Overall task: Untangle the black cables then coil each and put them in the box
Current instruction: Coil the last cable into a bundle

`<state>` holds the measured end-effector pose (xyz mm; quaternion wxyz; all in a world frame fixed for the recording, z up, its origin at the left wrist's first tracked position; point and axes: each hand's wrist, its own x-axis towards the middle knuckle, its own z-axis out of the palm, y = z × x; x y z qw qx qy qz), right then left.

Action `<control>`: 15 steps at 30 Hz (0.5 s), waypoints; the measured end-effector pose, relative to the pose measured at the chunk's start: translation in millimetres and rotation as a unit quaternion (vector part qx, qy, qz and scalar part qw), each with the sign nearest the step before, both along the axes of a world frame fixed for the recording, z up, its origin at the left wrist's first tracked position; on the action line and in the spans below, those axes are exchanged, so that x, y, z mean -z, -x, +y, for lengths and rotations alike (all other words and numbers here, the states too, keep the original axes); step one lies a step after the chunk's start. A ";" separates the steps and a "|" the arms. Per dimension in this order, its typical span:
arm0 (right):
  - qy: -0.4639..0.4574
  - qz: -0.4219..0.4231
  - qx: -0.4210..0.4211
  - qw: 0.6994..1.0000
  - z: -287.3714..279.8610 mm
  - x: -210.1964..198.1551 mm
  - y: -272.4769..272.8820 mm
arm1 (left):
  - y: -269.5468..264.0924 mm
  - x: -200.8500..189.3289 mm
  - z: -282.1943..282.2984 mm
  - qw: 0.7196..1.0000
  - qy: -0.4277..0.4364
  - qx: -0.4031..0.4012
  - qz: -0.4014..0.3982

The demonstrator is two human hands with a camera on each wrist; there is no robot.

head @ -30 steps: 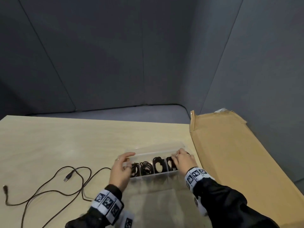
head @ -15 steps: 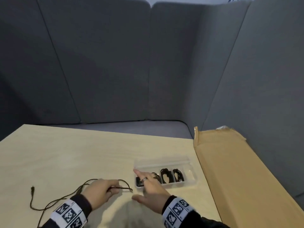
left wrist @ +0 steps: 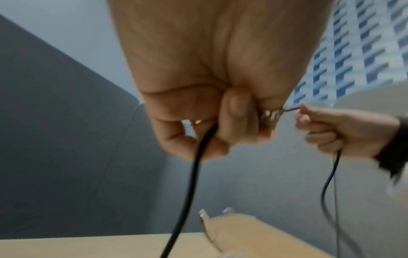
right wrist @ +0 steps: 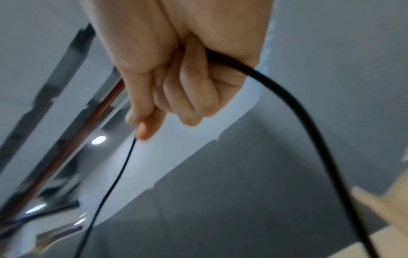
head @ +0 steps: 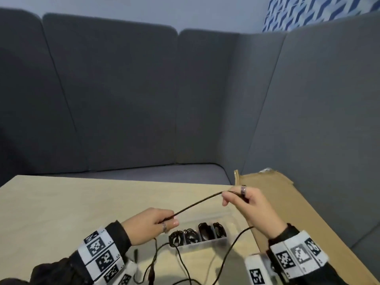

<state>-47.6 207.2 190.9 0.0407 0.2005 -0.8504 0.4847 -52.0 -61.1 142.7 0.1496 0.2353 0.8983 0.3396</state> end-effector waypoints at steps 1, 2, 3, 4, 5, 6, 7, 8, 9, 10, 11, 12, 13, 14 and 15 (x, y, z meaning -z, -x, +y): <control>0.001 0.004 0.027 1.000 12.0 -5.3 1.3 | 3.6 3.2 -1.7 1.000 0.012 -0.005 -0.001; -0.006 0.009 0.051 0.999 22.8 -7.8 2.5 | 7.2 5.7 -3.2 1.000 0.020 -0.010 -0.004; -0.005 0.014 0.078 0.997 32.4 -9.0 3.5 | 9.8 7.3 -3.5 0.999 0.032 -0.014 -0.012; 0.021 0.012 0.112 0.993 43.3 -7.5 5.5 | 12.4 10.2 -3.4 0.999 0.044 -0.020 -0.021; 0.071 0.000 0.150 0.986 54.0 -7.1 7.6 | 15.2 14.6 -5.4 0.997 0.057 -0.032 -0.037; 0.124 -0.016 0.193 0.973 67.9 -7.9 9.7 | 18.5 20.2 -9.7 0.995 0.069 -0.044 -0.054; 0.159 -0.020 0.234 0.959 84.5 -7.4 11.8 | 19.6 25.7 -14.8 0.993 0.073 -0.055 -0.077; 0.155 -0.009 0.272 0.950 101.7 -6.1 12.6 | 20.6 30.8 -20.3 0.992 0.057 -0.060 -0.099; 0.115 0.010 0.305 0.945 116.9 -3.8 12.5 | 21.2 33.6 -24.9 0.990 0.022 -0.069 -0.121; 0.057 0.025 0.332 0.941 131.4 0.7 11.2 | 21.9 34.7 -27.4 0.987 -0.024 -0.084 -0.138; 0.011 0.029 0.354 0.935 143.3 5.8 8.7 | 21.3 33.1 -27.3 0.982 -0.061 -0.102 -0.148; -0.023 0.016 0.370 0.929 152.1 12.7 6.0 | 20.6 29.4 -25.0 0.978 -0.084 -0.119 -0.151; -0.052 -0.009 0.374 0.926 156.6 18.6 3.7 | 20.3 24.1 -20.9 0.976 -0.096 -0.131 -0.146; -0.104 -0.044 0.374 0.920 159.2 25.4 1.6 | 20.5 18.4 -16.2 0.977 -0.102 -0.134 -0.134; -0.184 -0.090 0.371 0.906 156.8 30.1 -1.2 | 20.2 12.0 -11.9 0.980 -0.098 -0.126 -0.118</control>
